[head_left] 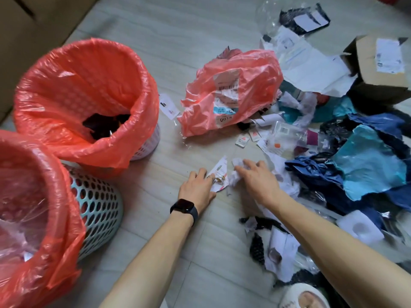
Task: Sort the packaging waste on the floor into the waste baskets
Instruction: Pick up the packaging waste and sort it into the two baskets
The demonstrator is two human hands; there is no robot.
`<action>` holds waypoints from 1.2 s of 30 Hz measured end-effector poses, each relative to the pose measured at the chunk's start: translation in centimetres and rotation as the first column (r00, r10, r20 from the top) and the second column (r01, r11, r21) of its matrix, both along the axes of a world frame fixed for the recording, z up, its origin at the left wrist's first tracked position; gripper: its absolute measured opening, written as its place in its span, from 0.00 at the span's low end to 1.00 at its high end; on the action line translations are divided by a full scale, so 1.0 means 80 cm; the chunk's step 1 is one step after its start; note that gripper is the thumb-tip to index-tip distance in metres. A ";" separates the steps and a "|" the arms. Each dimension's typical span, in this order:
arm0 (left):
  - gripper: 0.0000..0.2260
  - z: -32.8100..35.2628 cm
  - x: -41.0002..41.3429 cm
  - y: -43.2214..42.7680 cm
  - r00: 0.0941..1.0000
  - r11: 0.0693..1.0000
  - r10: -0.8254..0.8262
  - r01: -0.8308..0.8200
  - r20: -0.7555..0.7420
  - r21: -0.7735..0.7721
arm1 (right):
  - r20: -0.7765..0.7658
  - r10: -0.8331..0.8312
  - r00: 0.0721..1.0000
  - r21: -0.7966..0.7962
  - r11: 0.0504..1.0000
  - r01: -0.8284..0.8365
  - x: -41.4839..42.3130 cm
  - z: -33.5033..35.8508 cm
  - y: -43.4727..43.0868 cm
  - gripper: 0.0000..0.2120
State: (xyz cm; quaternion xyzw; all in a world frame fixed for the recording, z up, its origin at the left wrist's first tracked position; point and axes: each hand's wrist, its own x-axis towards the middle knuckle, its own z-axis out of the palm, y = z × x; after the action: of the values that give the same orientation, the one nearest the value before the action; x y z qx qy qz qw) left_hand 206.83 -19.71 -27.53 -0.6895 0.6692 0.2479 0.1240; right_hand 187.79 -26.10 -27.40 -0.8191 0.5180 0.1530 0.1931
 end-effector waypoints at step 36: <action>0.15 0.227 0.116 0.024 0.796 0.840 0.404 -0.518 -0.451 -0.162 | 0.560 -0.479 0.676 0.218 0.872 0.438 0.130 0.171 -0.011 0.25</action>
State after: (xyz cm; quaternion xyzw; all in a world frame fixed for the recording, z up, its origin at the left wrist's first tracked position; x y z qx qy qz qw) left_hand 216.08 -17.78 -9.39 -0.7775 0.5177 0.3097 -0.1776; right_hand 198.15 -27.00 -13.69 -0.6615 0.6131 -0.1496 0.4051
